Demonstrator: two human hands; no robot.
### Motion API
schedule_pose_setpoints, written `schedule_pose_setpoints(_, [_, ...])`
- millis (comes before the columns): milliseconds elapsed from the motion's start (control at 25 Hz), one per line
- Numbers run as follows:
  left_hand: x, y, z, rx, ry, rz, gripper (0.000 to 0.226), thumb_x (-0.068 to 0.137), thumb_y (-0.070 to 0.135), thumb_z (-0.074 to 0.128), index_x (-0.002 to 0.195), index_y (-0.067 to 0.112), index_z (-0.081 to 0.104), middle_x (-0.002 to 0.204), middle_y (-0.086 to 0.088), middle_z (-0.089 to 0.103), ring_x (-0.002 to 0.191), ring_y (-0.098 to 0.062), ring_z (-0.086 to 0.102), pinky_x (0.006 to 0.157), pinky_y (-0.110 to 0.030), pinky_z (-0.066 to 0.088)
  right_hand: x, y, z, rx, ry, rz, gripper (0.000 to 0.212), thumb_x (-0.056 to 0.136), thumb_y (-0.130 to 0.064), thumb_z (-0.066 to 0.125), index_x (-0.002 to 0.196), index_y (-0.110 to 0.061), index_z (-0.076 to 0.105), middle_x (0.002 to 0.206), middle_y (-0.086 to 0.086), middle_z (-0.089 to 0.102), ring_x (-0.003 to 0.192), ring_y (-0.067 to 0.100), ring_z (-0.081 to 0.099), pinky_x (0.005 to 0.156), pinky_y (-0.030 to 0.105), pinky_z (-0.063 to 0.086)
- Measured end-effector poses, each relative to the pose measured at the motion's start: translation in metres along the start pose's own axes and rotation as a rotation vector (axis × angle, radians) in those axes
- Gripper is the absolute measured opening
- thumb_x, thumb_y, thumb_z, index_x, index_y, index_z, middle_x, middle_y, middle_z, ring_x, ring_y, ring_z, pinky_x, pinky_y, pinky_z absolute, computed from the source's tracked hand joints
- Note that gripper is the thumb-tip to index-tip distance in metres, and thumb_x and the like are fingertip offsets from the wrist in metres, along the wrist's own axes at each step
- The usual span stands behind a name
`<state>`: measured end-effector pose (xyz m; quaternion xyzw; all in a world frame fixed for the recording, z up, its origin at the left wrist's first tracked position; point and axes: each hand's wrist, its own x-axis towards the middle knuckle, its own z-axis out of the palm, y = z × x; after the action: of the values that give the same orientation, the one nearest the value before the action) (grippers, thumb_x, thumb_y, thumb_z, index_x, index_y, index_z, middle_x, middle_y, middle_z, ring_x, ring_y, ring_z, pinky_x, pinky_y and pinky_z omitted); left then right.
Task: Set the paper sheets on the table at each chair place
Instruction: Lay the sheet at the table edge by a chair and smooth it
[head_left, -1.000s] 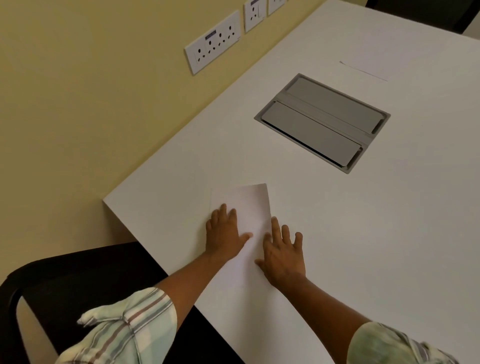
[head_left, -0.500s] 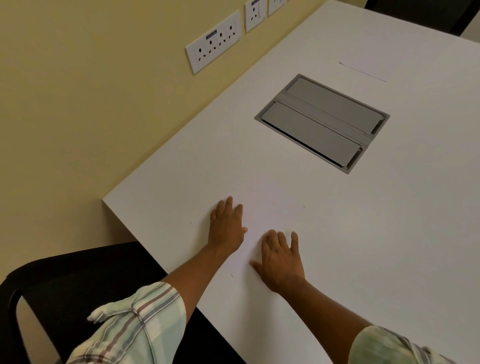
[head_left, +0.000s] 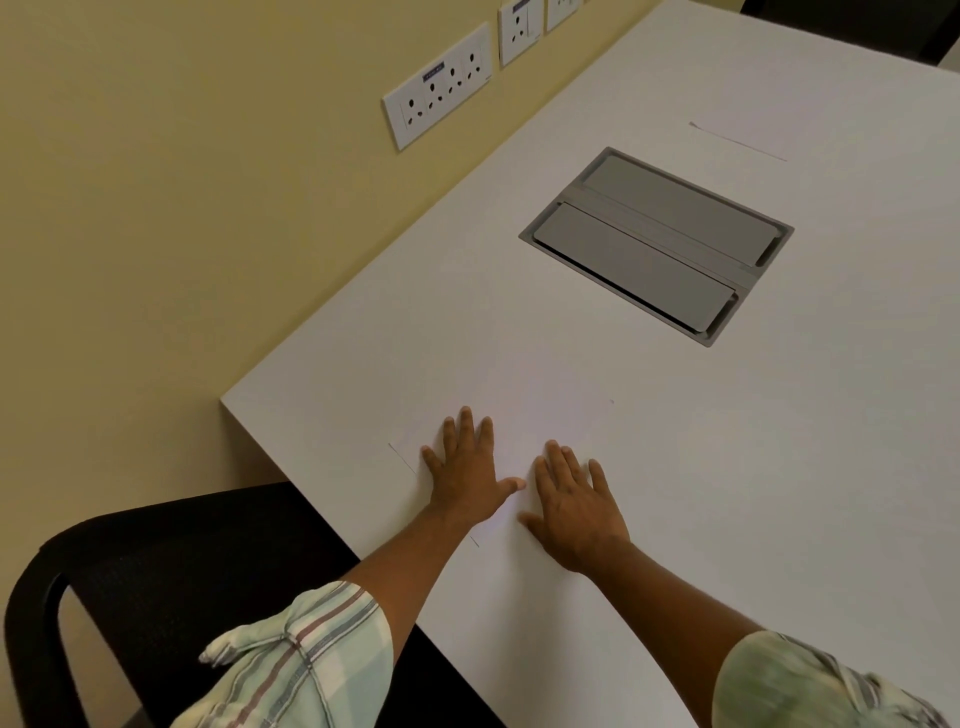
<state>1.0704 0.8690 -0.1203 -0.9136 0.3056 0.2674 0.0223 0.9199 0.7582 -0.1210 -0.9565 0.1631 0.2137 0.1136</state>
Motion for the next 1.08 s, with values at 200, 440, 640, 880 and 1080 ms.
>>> schedule_pose_setpoints(200, [0.0, 0.002, 0.0, -0.007, 0.022, -0.013, 0.115, 0.088, 0.08, 0.056, 0.169, 0.023, -0.002, 0.178, -0.011, -0.014, 0.164, -0.039, -0.01, 0.125, -0.073, 0.012, 0.002, 0.007, -0.005, 0.006, -0.013, -0.015, 0.084, 0.104, -0.065, 0.021, 0.164, -0.012, -0.002, 0.173, 0.013, -0.015, 0.16, 0.03, -0.01, 0.129, 0.053, 0.006])
schedule_pose_setpoints(440, [-0.004, -0.003, 0.001, 0.029, 0.068, -0.009, 0.115, 0.085, 0.088, 0.049, 0.169, 0.026, 0.001, 0.179, -0.008, -0.009, 0.165, -0.036, -0.003, 0.126, -0.067, 0.019, 0.0, 0.01, -0.006, 0.045, -0.029, -0.006, 0.084, 0.104, -0.065, 0.025, 0.165, -0.014, -0.005, 0.173, 0.008, -0.018, 0.16, 0.029, -0.013, 0.128, 0.052, 0.009])
schedule_pose_setpoints(640, [-0.005, -0.004, 0.001, 0.018, 0.095, 0.015, 0.116, 0.084, 0.09, 0.047, 0.169, 0.025, 0.003, 0.179, -0.01, -0.006, 0.165, -0.037, -0.002, 0.13, -0.059, 0.015, -0.003, 0.015, -0.007, 0.125, -0.02, 0.027, 0.089, 0.103, -0.067, 0.028, 0.164, -0.014, -0.01, 0.172, 0.008, -0.022, 0.16, 0.027, -0.015, 0.129, 0.05, 0.01])
schedule_pose_setpoints(880, [-0.017, 0.001, 0.002, -0.043, 0.197, 0.088, 0.103, 0.091, 0.083, 0.044, 0.169, 0.025, 0.012, 0.179, -0.006, 0.002, 0.165, -0.031, -0.003, 0.132, -0.054, 0.006, -0.026, 0.034, -0.001, 0.205, -0.007, 0.12, 0.092, 0.102, -0.068, 0.027, 0.163, -0.012, -0.014, 0.173, 0.008, -0.018, 0.16, 0.026, -0.013, 0.13, 0.05, 0.011])
schedule_pose_setpoints(1080, [-0.037, 0.034, 0.007, 0.006, 0.195, 0.211, 0.091, 0.1, 0.075, 0.034, 0.169, 0.02, 0.014, 0.179, -0.009, 0.006, 0.165, -0.03, -0.002, 0.133, -0.05, 0.004, -0.054, 0.061, -0.012, 0.293, 0.069, 0.243, 0.089, 0.103, -0.069, 0.018, 0.163, -0.012, -0.013, 0.172, 0.006, -0.02, 0.159, 0.022, -0.016, 0.13, 0.047, 0.006])
